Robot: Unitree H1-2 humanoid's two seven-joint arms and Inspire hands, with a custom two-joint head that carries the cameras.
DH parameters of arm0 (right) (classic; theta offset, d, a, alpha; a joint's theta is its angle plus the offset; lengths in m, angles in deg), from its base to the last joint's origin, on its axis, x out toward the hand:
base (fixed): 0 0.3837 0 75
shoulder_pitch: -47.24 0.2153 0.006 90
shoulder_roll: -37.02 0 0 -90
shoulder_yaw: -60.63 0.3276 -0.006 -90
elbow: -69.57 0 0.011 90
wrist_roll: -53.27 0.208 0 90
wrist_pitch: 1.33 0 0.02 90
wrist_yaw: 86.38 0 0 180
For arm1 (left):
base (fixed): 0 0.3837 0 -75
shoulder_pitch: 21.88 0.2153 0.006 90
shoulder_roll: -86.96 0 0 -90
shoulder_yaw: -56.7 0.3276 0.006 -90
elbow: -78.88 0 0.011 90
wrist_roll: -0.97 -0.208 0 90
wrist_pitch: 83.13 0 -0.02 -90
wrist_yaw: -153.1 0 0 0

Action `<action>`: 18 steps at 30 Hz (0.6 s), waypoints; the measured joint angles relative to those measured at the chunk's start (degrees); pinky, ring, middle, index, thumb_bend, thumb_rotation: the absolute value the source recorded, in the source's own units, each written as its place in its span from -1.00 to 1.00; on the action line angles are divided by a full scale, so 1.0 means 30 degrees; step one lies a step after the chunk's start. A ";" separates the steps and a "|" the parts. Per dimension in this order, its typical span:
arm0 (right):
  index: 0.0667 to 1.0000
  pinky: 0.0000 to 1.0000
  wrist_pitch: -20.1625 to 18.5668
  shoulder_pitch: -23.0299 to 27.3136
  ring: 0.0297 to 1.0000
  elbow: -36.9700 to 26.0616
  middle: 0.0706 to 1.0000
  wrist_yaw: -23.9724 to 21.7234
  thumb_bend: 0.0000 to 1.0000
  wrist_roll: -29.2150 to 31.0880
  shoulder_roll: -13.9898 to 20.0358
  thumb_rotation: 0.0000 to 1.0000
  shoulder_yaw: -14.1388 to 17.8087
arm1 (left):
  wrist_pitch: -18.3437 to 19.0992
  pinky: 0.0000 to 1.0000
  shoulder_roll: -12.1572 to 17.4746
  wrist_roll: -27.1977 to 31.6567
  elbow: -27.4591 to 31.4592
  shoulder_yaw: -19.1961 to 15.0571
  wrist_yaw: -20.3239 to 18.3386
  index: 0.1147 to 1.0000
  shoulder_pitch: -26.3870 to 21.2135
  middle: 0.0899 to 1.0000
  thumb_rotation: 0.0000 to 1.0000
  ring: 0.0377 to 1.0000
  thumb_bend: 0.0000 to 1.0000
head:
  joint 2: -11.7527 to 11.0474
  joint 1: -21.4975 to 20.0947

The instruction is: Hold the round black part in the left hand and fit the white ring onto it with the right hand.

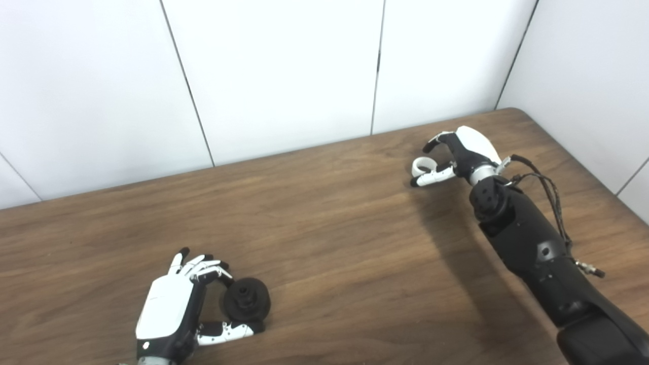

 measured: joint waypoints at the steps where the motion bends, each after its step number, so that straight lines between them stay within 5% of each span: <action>1: 0.26 0.83 0.0000 0.0000 0.88 0.0006 0.75 0.0003 0.63 0.0000 0.0000 -0.45 0.0000 | -0.0001 1.00 0.0000 0.0000 0.0000 -0.0003 -0.0003 -0.16 0.0000 0.44 -0.90 0.70 0.05 | 0.0029 -0.0029; 18: 0.28 0.65 -0.0154 -0.0004 0.86 0.0112 0.73 0.0007 0.60 -0.0049 0.0003 -0.46 -0.0239 | 0.0004 1.00 0.0014 -0.0005 0.0077 -0.0047 -0.0140 -0.16 -0.0003 0.44 -0.90 0.70 0.05 | 0.0117 0.0059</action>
